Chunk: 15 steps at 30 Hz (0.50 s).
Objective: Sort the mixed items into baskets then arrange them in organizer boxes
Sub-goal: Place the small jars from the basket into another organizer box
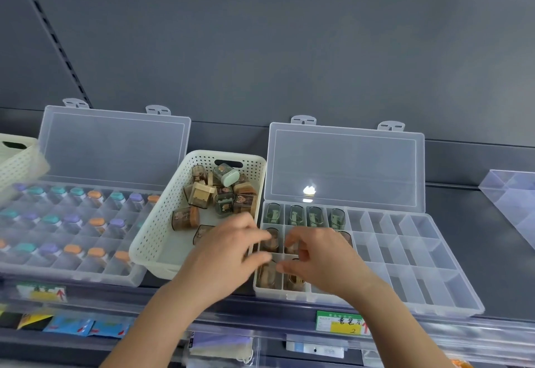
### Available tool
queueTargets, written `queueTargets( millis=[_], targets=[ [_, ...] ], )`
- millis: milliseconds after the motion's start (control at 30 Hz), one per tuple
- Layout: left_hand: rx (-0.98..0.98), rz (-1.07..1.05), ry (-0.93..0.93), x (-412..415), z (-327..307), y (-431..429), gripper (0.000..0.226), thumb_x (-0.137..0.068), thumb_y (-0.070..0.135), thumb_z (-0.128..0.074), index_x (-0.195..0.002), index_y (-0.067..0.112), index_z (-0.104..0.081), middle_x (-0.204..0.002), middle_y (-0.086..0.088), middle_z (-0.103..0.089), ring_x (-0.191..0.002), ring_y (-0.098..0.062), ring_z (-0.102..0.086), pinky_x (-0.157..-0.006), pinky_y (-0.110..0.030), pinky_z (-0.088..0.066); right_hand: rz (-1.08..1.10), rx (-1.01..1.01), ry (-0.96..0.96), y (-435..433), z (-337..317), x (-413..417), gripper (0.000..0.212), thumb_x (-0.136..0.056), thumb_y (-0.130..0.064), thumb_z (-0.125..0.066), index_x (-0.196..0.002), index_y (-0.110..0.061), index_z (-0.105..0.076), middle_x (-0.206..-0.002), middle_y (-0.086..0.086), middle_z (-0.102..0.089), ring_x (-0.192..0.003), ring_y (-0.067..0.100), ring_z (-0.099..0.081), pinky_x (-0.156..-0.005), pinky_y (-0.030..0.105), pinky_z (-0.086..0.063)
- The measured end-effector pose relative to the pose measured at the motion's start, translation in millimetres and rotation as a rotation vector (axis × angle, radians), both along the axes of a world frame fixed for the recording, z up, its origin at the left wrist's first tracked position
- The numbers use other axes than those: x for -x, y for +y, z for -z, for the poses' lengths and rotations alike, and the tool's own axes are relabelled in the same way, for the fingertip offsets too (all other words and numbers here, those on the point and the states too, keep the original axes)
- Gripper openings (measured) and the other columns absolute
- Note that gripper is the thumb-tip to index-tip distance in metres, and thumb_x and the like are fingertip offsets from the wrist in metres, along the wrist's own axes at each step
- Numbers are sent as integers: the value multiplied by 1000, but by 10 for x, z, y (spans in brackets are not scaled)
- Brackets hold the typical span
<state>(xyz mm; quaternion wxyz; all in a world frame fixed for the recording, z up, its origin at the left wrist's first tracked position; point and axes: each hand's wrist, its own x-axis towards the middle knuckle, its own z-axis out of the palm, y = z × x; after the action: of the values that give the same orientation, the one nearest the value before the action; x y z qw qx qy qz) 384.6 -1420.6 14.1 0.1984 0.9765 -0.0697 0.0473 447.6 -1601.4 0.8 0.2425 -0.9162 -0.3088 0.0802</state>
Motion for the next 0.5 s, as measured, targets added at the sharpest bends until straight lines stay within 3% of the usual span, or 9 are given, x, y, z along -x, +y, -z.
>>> queueTargets(
  millis=[33, 100, 200, 300, 367, 500],
  targets=[
    [11, -54, -17, -14, -37, 84, 34, -90, 44, -55, -123, 37, -58, -97, 23, -48, -70, 7, -47, -62, -8, -34, -24, -30, -23, 58, -36, -1, 31, -79, -50, -68, -99, -28, -63, -64, -19, -48, -59, -2, -48, -64, 18, -48],
    [-41, -174, -35, -63, -71, 317, 30, -91, 38, -56, -121, 35, -60, -96, 21, -50, -72, 6, -49, -63, -9, -37, -74, -79, -80, 200, -96, -6, 27, -81, -47, -67, -96, -26, -64, -71, -18, -51, -64, 0, -50, -66, 20, -50],
    [-173, -258, 53, -160, -4, 649, 40, -90, 36, -61, -130, 30, -56, -106, 13, -51, -100, -7, -50, -85, -25, -46, -131, -102, -151, 450, -136, -61, 28, -85, -43, -64, -103, -22, -67, -90, -8, -61, -82, 8, -57, -77, 27, -53],
    [-239, -215, 224, -239, 147, 770, 59, -84, 40, -67, -138, 30, -46, -124, 9, -50, -118, -12, -43, -98, -33, -41, -148, -55, -273, 686, -120, -174, 28, -87, -38, -62, -108, -21, -67, -104, -3, -63, -100, 15, -51, -86, 30, -48],
    [-227, -212, 272, -276, 246, 779, 59, -81, 38, -71, -134, 29, -50, -121, 8, -51, -114, -14, -48, -95, -34, -44, -129, 15, -374, 834, -100, -272, 30, -87, -37, -60, -110, -20, -66, -109, -1, -62, -103, 19, -47, -87, 30, -44],
    [-219, -232, 285, -323, 330, 817, 37, -76, 35, -77, -109, 23, -65, -94, 9, -43, -90, -13, -49, -79, -34, -48, -83, 201, -451, 1114, -46, -476, 31, -89, -33, -56, -115, -17, -59, -117, 2, -58, -110, 23, -44, -95, 36, -38]
  ],
)
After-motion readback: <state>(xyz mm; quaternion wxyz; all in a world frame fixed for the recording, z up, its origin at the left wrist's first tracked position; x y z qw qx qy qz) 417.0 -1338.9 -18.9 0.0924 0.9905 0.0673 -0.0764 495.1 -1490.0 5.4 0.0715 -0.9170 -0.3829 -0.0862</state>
